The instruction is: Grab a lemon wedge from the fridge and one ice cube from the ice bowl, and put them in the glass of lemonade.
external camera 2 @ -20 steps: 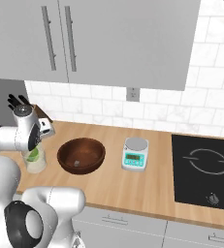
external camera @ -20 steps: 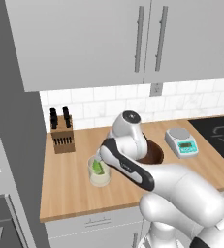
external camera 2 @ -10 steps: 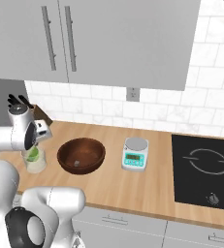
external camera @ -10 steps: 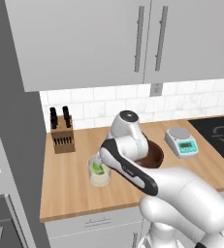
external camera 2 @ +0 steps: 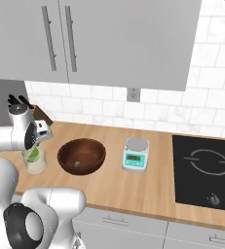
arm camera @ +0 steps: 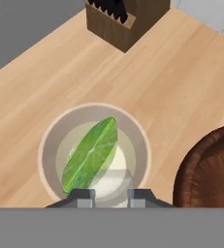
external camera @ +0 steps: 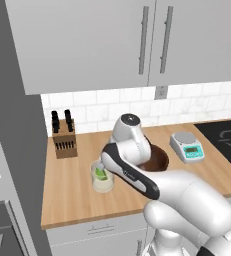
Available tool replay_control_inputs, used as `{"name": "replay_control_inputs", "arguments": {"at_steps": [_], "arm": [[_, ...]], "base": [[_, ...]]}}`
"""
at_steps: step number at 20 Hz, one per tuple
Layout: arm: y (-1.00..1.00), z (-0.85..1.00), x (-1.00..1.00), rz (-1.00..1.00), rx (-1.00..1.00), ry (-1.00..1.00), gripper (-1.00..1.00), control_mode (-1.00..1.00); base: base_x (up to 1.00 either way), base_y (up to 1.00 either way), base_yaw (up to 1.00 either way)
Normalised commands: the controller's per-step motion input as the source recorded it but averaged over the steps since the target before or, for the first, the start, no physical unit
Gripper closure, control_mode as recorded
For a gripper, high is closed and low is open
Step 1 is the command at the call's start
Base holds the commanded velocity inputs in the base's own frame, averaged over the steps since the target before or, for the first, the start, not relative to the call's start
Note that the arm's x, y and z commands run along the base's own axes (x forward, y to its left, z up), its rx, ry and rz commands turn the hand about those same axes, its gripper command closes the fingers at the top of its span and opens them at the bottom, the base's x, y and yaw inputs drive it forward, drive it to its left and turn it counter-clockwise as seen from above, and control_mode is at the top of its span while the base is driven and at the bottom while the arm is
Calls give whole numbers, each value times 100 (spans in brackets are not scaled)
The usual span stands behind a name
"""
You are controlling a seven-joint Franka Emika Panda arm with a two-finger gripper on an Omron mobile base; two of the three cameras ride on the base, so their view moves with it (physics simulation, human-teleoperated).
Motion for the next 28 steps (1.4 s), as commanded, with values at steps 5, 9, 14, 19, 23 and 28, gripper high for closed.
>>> {"name": "replay_control_inputs", "arguments": {"at_steps": [5,9,14,19,23,28], "arm": [[0,-23,6,0,0,1,100,-100],[4,-22,-5,-4,0,0,100,-100],[9,1,0,-10,0,3,100,-100],[18,17,4,-8,-5,7,100,-100],[0,-1,0,-4,0,1,100,-100],[0,-6,8,-1,0,0,100,-100]], "base": [[0,0,0],[0,0,0],[0,0,0],[0,0,0],[0,0,0],[0,0,0]]}}
